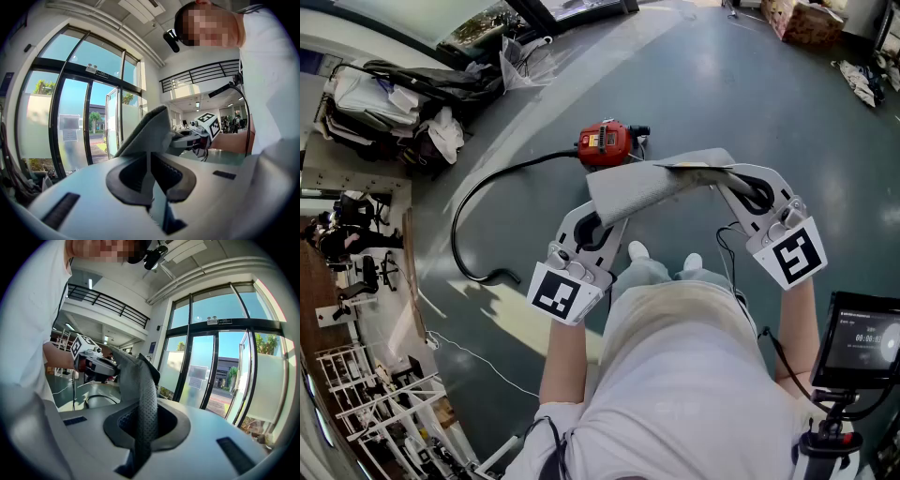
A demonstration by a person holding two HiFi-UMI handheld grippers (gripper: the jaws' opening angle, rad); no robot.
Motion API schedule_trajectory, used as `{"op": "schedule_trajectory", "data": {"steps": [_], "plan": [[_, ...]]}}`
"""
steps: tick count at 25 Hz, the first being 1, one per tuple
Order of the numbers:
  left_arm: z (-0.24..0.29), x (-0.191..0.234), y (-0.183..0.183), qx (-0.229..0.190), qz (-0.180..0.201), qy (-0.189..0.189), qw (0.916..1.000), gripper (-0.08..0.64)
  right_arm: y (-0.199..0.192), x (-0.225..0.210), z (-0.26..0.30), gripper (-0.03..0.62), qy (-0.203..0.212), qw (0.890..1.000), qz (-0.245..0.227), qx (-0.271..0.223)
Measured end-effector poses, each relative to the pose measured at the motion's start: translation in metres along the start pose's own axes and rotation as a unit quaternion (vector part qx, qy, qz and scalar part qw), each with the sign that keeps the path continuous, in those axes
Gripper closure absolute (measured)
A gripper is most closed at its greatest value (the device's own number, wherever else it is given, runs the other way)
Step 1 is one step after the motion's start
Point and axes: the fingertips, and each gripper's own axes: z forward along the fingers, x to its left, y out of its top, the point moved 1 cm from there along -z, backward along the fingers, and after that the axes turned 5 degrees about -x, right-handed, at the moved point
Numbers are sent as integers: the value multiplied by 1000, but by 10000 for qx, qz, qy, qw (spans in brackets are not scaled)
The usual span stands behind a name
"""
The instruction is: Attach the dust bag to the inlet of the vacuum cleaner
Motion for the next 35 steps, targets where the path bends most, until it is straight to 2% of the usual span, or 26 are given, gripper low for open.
{"op": "schedule_trajectory", "data": {"steps": [5, 8, 13, 19, 24, 31, 35], "plan": [[11, 8, 0, -76, -16, -57, 10000, 544, -1, -8, 6, 574, -8, 10000, 8, 61], [23, 29, -5, -125, -133, -114, 9998, 544, -5, -19, 27, 574, 0, 9999, 29, 164], [60, 103, -30, -134, -347, -195, 9991, 544, -28, -61, 98, 574, -91, 9991, 98, 406], [75, 198, -36, -243, -671, -237, 9972, 543, -26, -100, 189, 574, -187, 9980, 94, 597], [87, 257, -35, -304, -686, -343, 9966, 544, -22, -135, 247, 574, -349, 9966, 55, 742], [107, 306, -34, -205, -796, 65, 9966, 545, -27, -199, 299, 574, -122, 9977, -39, 673], [92, 309, -23, -233, -673, 343, 9969, 544, -29, -197, 306, 574, 110, 9982, -105, 582]]}}
